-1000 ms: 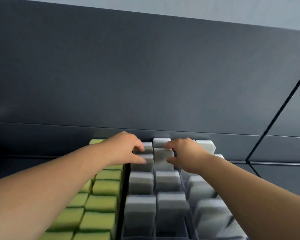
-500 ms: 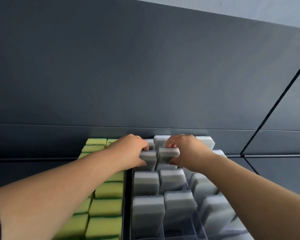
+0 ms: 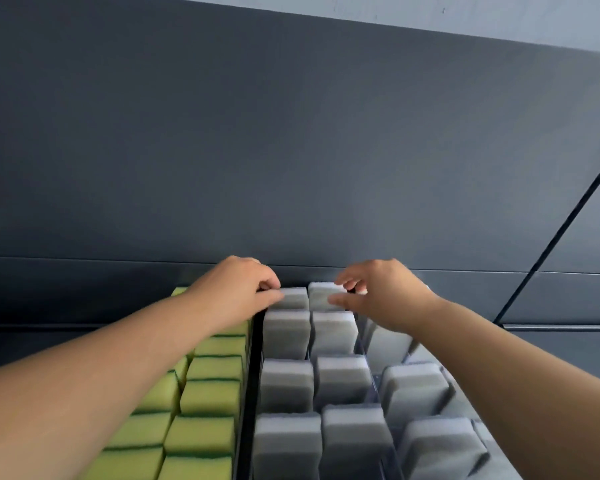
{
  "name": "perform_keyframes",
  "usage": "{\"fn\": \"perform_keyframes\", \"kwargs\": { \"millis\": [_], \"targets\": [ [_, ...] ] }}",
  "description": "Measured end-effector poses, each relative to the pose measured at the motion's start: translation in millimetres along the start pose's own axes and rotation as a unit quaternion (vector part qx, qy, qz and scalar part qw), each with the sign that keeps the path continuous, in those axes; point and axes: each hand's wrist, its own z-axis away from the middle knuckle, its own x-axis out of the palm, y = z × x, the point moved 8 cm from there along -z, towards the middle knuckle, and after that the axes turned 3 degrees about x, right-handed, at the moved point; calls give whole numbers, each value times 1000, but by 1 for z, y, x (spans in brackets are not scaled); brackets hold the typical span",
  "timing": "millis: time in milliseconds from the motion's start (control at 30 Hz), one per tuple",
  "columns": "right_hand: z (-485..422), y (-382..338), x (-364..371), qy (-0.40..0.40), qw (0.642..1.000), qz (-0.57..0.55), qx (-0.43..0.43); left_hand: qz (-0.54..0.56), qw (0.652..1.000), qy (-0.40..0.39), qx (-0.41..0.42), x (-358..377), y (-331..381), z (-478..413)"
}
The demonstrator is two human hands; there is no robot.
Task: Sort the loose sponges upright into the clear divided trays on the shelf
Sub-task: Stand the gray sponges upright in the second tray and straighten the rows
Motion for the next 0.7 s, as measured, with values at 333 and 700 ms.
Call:
{"fn": "perform_keyframes", "kwargs": {
  "millis": [333, 700],
  "targets": [
    [-32, 1, 20, -35, 994, 104, -9, -15, 997, -80, -12, 14, -11, -18],
    [-33, 5, 22, -39, 992, 122, -4, 46, 996, -74, -24, 23, -10, -26]
  ]
}}
